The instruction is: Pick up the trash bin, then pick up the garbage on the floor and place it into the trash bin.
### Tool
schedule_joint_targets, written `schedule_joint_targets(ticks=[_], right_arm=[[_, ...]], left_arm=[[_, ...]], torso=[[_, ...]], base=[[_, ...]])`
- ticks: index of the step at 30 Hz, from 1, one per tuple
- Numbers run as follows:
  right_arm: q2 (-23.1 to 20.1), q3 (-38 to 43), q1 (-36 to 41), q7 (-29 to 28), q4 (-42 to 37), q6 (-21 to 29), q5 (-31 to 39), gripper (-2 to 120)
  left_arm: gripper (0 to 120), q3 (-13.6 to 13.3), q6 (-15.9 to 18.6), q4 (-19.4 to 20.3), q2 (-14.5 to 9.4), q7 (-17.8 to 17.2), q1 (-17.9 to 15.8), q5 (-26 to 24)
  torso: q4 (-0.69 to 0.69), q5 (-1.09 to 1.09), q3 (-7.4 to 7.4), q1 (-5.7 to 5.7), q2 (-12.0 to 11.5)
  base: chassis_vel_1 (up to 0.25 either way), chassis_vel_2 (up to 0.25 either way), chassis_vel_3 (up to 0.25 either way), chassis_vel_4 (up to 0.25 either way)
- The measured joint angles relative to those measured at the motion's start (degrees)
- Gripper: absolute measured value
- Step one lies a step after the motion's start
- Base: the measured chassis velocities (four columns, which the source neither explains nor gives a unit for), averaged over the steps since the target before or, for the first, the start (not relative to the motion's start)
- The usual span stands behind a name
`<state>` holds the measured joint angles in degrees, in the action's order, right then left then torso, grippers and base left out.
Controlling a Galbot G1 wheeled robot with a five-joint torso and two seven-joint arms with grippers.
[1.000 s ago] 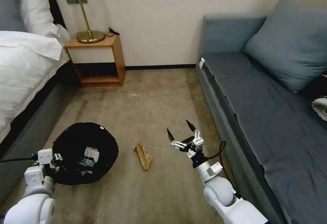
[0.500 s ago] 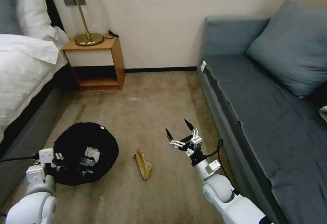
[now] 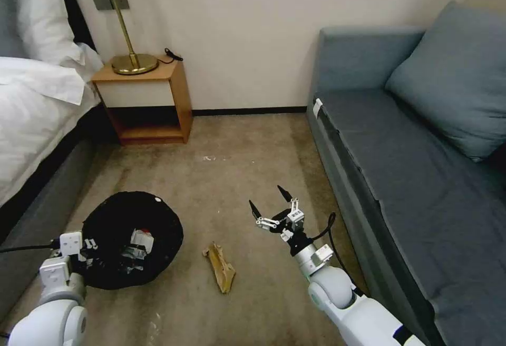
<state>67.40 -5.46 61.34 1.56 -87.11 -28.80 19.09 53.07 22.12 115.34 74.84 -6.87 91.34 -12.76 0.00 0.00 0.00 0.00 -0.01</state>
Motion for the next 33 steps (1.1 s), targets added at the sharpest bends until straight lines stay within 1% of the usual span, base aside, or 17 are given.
schedule_joint_targets(ticks=[5,8,10,13,14,17,18,19,20,22,23,25,26,27,28,29,33], right_arm=[[-1.0,-3.2,-1.4,-0.6,0.8,2.5,0.1,100],[-3.7,-8.1,-4.2,-2.4,-0.3,9.7,4.0,100],[-4.0,-8.6,-4.5,-2.6,-0.6,10.4,4.4,100],[-7.2,-16.3,-10.6,-7.6,-3.8,22.5,11.7,100],[-7.2,-16.3,-10.6,-7.6,-3.8,22.5,11.7,100],[-8.2,-21.2,-16.1,-9.4,-4.7,37.5,17.0,100],[-8.3,-23.1,-18.0,-9.3,-4.7,41.4,19.2,100],[-8.3,-23.1,-18.0,-9.3,-4.7,41.4,19.2,100],[-8.2,-24.9,-19.3,-9.3,-4.5,43.6,20.8,100],[-7.6,-27.0,-20.9,-9.4,-4.1,47.0,22.6,100],[-7.6,-27.0,-20.9,-9.4,-4.1,47.0,22.6,100],[-4.1,-28.6,-22.0,-11.3,-3.6,55.9,24.6,100],[-2.6,-28.8,-22.2,-12.7,-3.0,58.5,25.6,100],[-2.6,-28.8,-22.2,-12.7,-3.0,58.5,25.6,100],[-0.7,-29.0,-22.5,-14.3,-1.7,61.3,26.5,100],[0.8,-29.1,-22.7,-15.1,-0.4,62.6,26.8,100],[3.9,-29.6,-23.0,-15.4,3.7,63.5,26.8,100]], left_arm=[[3,-0.1,0.0,0.0,0.0,0.0,0.1,0.3],[3,-0.1,0.2,0.5,0.0,0.0,0.1,0.7],[3,-0.1,0.2,0.7,0.0,0.0,0.2,0.7],[3,0.0,0.5,1.4,0.6,0.0,0.2,0.9],[3,0.0,0.5,1.4,0.6,0.0,0.2,0.9],[3,-0.1,0.5,2.0,1.6,0.0,0.6,1.2],[3,-0.2,0.6,2.3,2.0,0.0,0.8,1.1],[3,-0.2,0.6,2.3,2.0,0.0,0.8,1.1],[3,-0.2,0.6,2.5,2.2,0.0,0.9,1.1],[3,-0.2,0.7,2.7,2.5,-0.1,1.0,1.1],[3,-0.2,0.7,2.7,2.5,-0.1,1.0,1.1],[3,-0.3,0.6,2.7,3.1,-0.1,1.0,1.1],[3,-0.3,0.6,2.7,3.2,-0.2,1.2,1.1],[3,-0.3,0.6,2.7,3.2,-0.2,1.2,1.1],[3,-0.3,0.5,2.7,3.2,-0.2,1.4,1.2],[3,-0.3,0.5,2.6,3.2,-0.2,1.7,1.1],[3,-0.2,0.4,2.5,3.1,-0.3,2.1,1.1]], torso=[[0.00,0.00,0.00,0.00,0.0],[-0.01,0.00,0.00,0.00,0.0],[-0.01,0.00,0.00,0.00,0.0],[0.00,0.00,0.00,0.00,0.0],[0.00,0.00,0.00,0.00,0.0],[0.01,0.00,0.00,0.00,0.0],[0.01,-0.02,0.00,0.00,0.0],[0.01,-0.02,0.00,0.00,0.0],[0.01,-0.01,0.00,0.00,0.0],[0.01,-0.01,0.00,0.00,0.0],[0.01,-0.01,0.00,0.00,0.0],[0.00,-0.02,0.00,0.00,0.0],[0.01,0.01,0.00,0.00,0.0],[0.01,0.01,0.00,0.00,0.0],[0.01,0.00,0.00,0.00,0.0],[0.01,-0.01,0.00,0.00,0.0],[0.01,-0.01,0.00,0.00,0.0]], base=[[-0.067,0.066,0.061,-0.061],[-0.012,0.025,0.014,-0.014],[0.000,0.000,0.000,0.000],[0.000,0.000,0.000,0.000],[0.000,0.000,0.000,0.000],[0.000,0.000,0.000,0.000],[0.000,0.000,0.000,0.000],[0.000,0.000,0.000,0.000],[0.000,0.000,0.000,0.000],[0.000,0.000,0.000,0.000],[0.000,0.000,0.000,0.000],[0.000,0.000,0.000,0.000],[0.000,0.000,0.000,0.000],[0.000,0.000,0.000,0.000],[0.000,0.000,0.000,0.000],[0.000,0.000,0.000,0.000],[0.000,0.000,0.000,0.000]])
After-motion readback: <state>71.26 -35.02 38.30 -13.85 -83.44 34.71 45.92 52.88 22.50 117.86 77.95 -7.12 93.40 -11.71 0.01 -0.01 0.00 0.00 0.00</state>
